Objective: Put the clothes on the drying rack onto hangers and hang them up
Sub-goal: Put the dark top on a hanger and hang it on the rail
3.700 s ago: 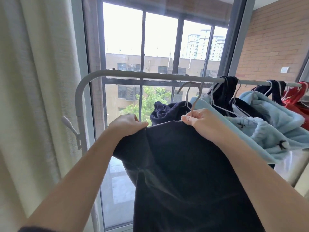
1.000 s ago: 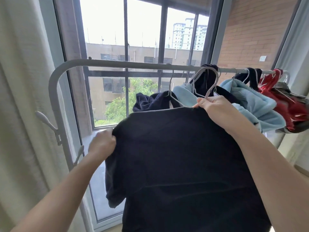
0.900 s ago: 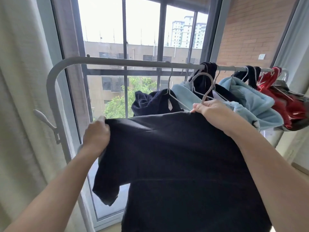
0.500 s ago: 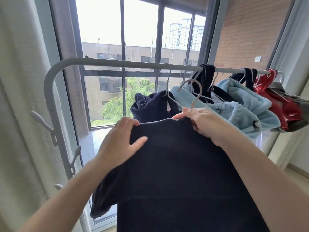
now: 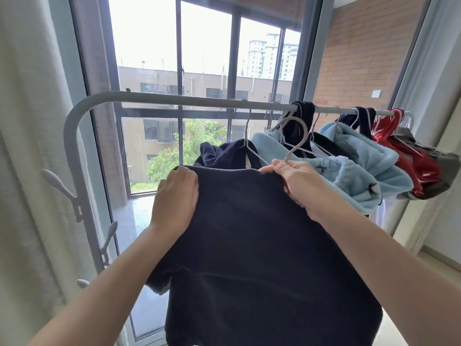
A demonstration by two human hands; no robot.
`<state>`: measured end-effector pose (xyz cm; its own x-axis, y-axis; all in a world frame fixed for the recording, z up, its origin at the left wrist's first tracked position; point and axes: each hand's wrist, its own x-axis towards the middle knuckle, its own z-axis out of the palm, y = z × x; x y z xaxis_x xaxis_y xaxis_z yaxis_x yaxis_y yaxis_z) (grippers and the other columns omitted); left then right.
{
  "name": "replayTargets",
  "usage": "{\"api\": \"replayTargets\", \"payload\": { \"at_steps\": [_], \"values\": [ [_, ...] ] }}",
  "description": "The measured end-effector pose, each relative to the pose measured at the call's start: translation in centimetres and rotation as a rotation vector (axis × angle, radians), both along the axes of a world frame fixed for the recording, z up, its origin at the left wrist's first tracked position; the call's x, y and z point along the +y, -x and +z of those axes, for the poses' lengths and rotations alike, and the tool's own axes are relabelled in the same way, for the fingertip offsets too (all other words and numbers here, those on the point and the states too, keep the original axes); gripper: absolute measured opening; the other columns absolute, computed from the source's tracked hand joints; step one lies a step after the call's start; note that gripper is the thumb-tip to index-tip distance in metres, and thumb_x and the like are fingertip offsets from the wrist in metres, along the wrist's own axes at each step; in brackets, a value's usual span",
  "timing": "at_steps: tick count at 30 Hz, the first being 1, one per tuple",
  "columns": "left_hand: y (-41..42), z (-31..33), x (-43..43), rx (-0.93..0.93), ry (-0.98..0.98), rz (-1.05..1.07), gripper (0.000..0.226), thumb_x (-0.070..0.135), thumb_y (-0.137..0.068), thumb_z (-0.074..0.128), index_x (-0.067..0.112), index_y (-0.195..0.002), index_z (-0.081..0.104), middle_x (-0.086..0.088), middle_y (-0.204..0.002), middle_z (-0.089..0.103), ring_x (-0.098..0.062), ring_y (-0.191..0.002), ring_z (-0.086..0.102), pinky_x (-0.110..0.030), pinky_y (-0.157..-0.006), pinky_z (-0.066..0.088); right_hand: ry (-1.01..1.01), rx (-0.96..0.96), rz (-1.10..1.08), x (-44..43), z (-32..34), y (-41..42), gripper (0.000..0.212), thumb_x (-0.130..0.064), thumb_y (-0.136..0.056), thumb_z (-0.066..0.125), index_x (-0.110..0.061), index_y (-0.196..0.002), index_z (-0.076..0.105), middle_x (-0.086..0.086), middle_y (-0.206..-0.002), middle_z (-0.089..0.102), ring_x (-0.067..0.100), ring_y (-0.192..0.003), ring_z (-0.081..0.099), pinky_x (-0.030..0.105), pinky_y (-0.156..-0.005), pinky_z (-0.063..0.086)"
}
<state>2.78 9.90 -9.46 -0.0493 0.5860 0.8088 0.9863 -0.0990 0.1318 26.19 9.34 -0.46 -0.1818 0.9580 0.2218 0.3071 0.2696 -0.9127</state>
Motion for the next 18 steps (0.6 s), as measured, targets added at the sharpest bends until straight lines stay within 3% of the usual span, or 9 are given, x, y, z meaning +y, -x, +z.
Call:
{"api": "replayTargets", "payload": {
  "at_steps": [2, 5, 6, 8, 10, 12, 15, 18],
  "values": [
    [0.6, -0.5, -0.2, -0.177, 0.029, 0.000, 0.011, 0.019, -0.091, 0.055, 0.010, -0.096, 0.052, -0.006, -0.100, 0.051, -0.027, -0.092, 0.051, -0.042, -0.080, 0.045, -0.005, 0.032, -0.010, 0.1, 0.0, -0.3, 0.036, -0.032, -0.102, 0.042, -0.022, -0.089, 0.074, -0.004, -0.040, 0.033, 0.003, -0.025, 0.025, 0.014, -0.028, 0.020],
    [0.9, -0.8, -0.3, -0.661, 0.199, -0.069, 0.053, 0.037, -0.089, 0.061, 0.011, -0.129, 0.037, -0.006, -0.125, 0.047, -0.023, -0.109, 0.051, -0.039, -0.091, 0.047, 0.012, 0.103, 0.016, 0.0, 0.1, -0.1, 0.036, -0.032, -0.102, 0.042, -0.024, -0.084, 0.072, -0.007, -0.038, 0.029, 0.005, -0.028, 0.022, 0.017, -0.029, 0.018],
    [0.9, -0.8, -0.1, -0.756, 0.254, -0.101, 0.057, 0.037, -0.091, 0.060, 0.011, -0.134, 0.033, -0.004, -0.123, 0.050, -0.022, -0.107, 0.053, -0.037, -0.089, 0.047, 0.001, 0.105, 0.015, -0.1, 0.2, 0.0, 0.036, -0.032, -0.102, 0.042, -0.024, -0.085, 0.072, -0.007, -0.038, 0.029, 0.005, -0.028, 0.023, 0.016, -0.029, 0.019],
    [1.2, -0.8, 0.4, -0.726, 0.307, -0.100, 0.038, 0.030, -0.095, 0.053, 0.009, -0.125, 0.043, -0.003, -0.105, 0.058, -0.024, -0.095, 0.058, -0.034, -0.077, 0.045, -0.034, 0.097, 0.001, -0.2, 0.3, 0.2, 0.034, -0.031, -0.102, 0.042, -0.025, -0.086, 0.072, -0.011, -0.035, 0.031, 0.004, -0.026, 0.026, 0.013, -0.030, 0.021],
    [1.6, -0.8, 0.4, -0.569, 0.268, -0.032, 0.017, 0.025, -0.098, 0.047, 0.009, -0.100, 0.053, -0.002, -0.084, 0.059, -0.029, -0.084, 0.060, -0.034, -0.068, 0.042, -0.057, 0.078, -0.021, -0.1, 0.6, 0.2, 0.033, -0.030, -0.102, 0.041, -0.025, -0.088, 0.071, -0.013, -0.030, 0.033, 0.004, -0.025, 0.031, 0.010, -0.032, 0.023],
    [2.1, -0.3, 0.0, -0.480, 0.179, 0.016, 0.019, 0.025, -0.098, 0.045, 0.012, -0.087, 0.052, -0.001, -0.073, 0.055, -0.030, -0.073, 0.057, -0.035, -0.064, 0.040, -0.113, -0.007, -0.074, 0.4, 0.9, -0.3, 0.033, -0.032, -0.101, 0.043, -0.029, -0.084, 0.070, -0.014, -0.029, 0.038, 0.003, -0.031, 0.039, 0.011, -0.041, 0.030],
    [3.1, 1.6, -0.4, -0.497, 0.009, 0.026, 0.022, 0.023, -0.098, 0.044, 0.007, -0.089, 0.056, -0.005, -0.078, 0.054, -0.026, -0.072, 0.047, -0.033, -0.067, 0.034, -0.220, -0.157, -0.150, 1.5, 0.3, -1.3, 0.033, -0.033, -0.099, 0.045, -0.024, -0.079, 0.069, -0.016, -0.036, 0.048, 0.001, -0.041, 0.048, 0.020, -0.056, 0.034],
    [4.5, 4.0, -0.5, -0.544, -0.079, 0.006, 0.024, 0.020, -0.099, 0.043, 0.002, -0.092, 0.056, -0.008, -0.079, 0.053, -0.024, -0.073, 0.045, -0.031, -0.067, 0.029, -0.224, -0.251, -0.082, 1.5, -1.6, -2.2, 0.039, -0.033, -0.098, 0.047, -0.014, -0.067, 0.060, -0.008, -0.045, 0.044, 0.003, -0.039, 0.040, 0.026, -0.054, 0.034]
  ]
}}
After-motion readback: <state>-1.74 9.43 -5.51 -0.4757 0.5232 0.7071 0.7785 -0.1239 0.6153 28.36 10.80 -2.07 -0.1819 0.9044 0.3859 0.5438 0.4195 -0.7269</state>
